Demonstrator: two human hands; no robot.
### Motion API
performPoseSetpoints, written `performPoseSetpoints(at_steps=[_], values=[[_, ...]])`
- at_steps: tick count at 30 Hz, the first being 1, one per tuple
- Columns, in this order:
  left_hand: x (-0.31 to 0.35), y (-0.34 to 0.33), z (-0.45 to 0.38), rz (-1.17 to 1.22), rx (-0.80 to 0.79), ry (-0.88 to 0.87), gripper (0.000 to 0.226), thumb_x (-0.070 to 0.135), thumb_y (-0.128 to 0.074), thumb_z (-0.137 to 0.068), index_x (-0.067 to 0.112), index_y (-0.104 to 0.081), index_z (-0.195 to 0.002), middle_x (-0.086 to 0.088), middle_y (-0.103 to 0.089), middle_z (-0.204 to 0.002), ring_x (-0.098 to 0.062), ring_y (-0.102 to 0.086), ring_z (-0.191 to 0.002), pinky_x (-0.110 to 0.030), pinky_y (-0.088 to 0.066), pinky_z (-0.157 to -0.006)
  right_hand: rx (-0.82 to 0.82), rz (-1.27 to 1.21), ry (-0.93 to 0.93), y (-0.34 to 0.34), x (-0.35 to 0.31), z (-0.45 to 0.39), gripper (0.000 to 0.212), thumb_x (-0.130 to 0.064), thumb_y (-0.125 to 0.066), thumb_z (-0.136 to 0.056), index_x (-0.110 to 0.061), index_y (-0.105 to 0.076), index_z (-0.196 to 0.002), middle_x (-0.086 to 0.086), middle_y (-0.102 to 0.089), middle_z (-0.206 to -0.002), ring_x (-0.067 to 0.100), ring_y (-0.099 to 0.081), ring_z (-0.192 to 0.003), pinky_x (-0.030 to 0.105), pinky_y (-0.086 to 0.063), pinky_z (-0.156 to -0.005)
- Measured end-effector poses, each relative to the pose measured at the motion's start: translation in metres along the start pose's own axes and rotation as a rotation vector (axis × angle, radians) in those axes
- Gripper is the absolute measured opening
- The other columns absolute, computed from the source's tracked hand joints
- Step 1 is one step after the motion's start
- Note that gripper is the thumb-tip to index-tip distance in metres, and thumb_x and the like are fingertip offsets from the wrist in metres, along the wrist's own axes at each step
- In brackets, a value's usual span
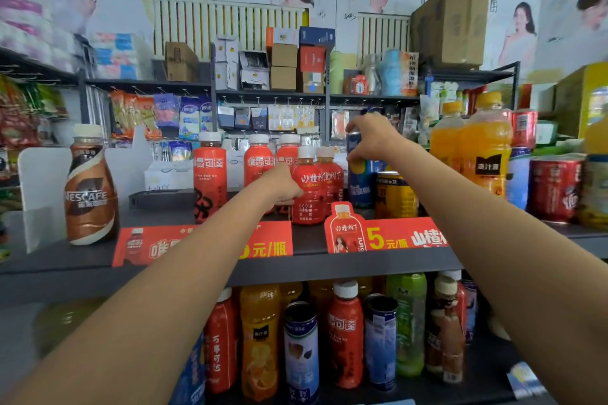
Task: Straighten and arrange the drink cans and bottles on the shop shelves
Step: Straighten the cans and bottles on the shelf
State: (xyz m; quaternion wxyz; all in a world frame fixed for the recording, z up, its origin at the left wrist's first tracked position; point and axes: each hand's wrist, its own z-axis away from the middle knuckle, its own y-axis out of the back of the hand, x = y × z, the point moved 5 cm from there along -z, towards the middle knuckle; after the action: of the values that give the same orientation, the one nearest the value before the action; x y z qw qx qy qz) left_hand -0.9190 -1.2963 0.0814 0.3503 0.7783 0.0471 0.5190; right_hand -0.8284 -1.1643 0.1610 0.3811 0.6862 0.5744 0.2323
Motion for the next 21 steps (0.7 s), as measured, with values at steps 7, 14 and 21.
performPoseSetpoints(at_steps=[7, 14, 21], values=[[0.01, -0.009, -0.003, -0.071, 0.034, -0.013, 0.028, 0.005, -0.064, -0.084, 0.012, -0.043, -0.1, -0.018, -0.053, -0.124, -0.031, -0.057, -0.111, -0.042, -0.048, -0.096, -0.116, 0.035, -0.027, -0.022, 0.014, -0.008, 0.06, -0.023, -0.079, -0.072, -0.004, -0.05, -0.122, 0.015, -0.05, -0.126, 0.029, -0.048, -0.115, 0.034, -0.043, -0.087], [0.012, -0.012, 0.002, 0.037, 0.038, -0.032, 0.058, 0.004, -0.066, -0.081, 0.004, -0.04, -0.133, -0.014, -0.052, -0.128, -0.027, -0.06, -0.107, -0.037, -0.053, -0.09, -0.169, 0.122, -0.024, -0.028, 0.023, -0.015, 0.049, -0.017, -0.074, -0.077, -0.006, -0.051, -0.119, 0.012, -0.054, -0.121, 0.03, -0.052, -0.11, 0.038, -0.046, -0.088], [0.032, -0.036, 0.008, -0.126, 0.053, -0.081, 0.049, 0.019, -0.07, -0.082, 0.001, -0.047, -0.121, -0.012, -0.058, -0.117, -0.027, -0.057, -0.107, -0.038, -0.049, -0.094, -0.114, 0.147, 0.024, -0.021, 0.029, -0.007, 0.034, -0.007, -0.058, -0.085, -0.005, -0.053, -0.118, 0.014, -0.057, -0.119, 0.032, -0.053, -0.107, 0.046, -0.043, -0.095]])
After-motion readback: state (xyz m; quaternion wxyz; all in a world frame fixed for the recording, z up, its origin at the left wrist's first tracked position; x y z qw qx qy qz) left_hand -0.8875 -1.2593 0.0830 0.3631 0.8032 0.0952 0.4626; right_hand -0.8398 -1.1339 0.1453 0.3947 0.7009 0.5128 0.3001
